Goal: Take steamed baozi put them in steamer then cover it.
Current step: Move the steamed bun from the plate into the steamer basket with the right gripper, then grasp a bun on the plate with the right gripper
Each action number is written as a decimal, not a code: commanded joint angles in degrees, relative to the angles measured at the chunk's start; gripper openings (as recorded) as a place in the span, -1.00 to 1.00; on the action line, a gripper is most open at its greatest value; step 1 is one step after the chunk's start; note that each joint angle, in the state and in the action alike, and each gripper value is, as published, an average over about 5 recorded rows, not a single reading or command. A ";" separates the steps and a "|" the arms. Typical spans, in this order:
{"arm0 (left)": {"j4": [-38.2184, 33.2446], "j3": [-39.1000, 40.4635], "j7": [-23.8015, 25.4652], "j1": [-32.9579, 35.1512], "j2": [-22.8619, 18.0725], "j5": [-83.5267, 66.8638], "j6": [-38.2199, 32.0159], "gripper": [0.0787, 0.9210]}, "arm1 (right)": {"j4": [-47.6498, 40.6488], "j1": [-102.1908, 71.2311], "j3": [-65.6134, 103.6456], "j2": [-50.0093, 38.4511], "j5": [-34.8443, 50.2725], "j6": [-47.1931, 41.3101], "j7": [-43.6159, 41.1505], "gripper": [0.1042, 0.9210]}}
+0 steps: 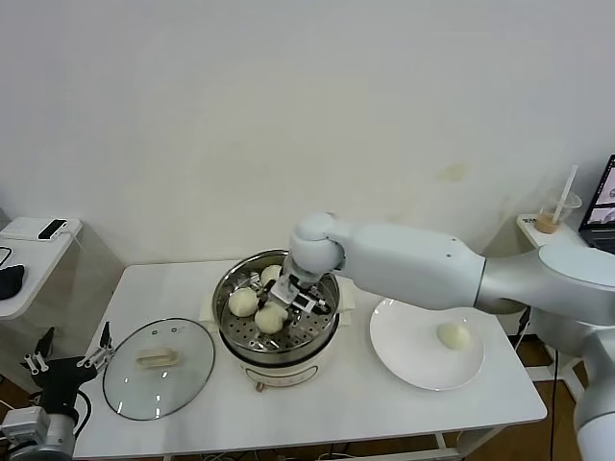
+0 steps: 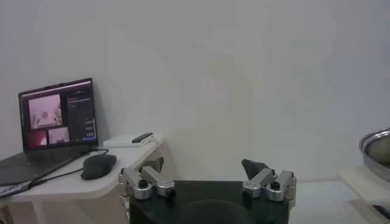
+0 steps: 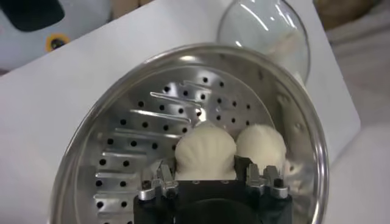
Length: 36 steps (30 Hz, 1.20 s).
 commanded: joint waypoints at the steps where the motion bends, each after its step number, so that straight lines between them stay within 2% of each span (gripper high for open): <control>1: 0.00 -0.16 -0.02 -0.05 0.06 -0.03 -0.01 0.77 | 0.25 0.03 -1.56 1.36 -1.58 4.16 0.37 0.20; 10: 0.02 -0.19 0.03 -0.08 0.08 -0.11 0.01 0.77 | 0.61 0.43 -1.61 1.00 -0.25 4.36 -0.09 0.25; 18: -0.08 0.03 0.04 -0.42 0.27 -0.17 0.09 0.77 | 0.36 1.58 -0.88 0.19 0.58 5.21 0.09 0.69; 23: 0.05 0.04 0.09 -0.61 0.56 -0.23 0.12 0.77 | 0.02 3.70 0.95 -1.19 1.41 3.72 -0.98 0.76; 27: 0.27 0.17 0.12 -0.84 0.80 -0.28 0.15 0.77 | -0.79 4.94 3.79 -3.41 0.98 -0.98 -1.98 0.76; 31: 0.39 0.59 0.20 -1.01 1.04 -0.25 0.14 0.77 | -1.08 4.91 7.79 -7.42 1.96 -9.74 -4.04 0.76; 36: 0.62 1.00 0.24 -1.45 1.67 -0.36 0.21 0.77 | -0.20 4.46 10.70 -15.73 5.22 -18.07 -5.10 0.76</control>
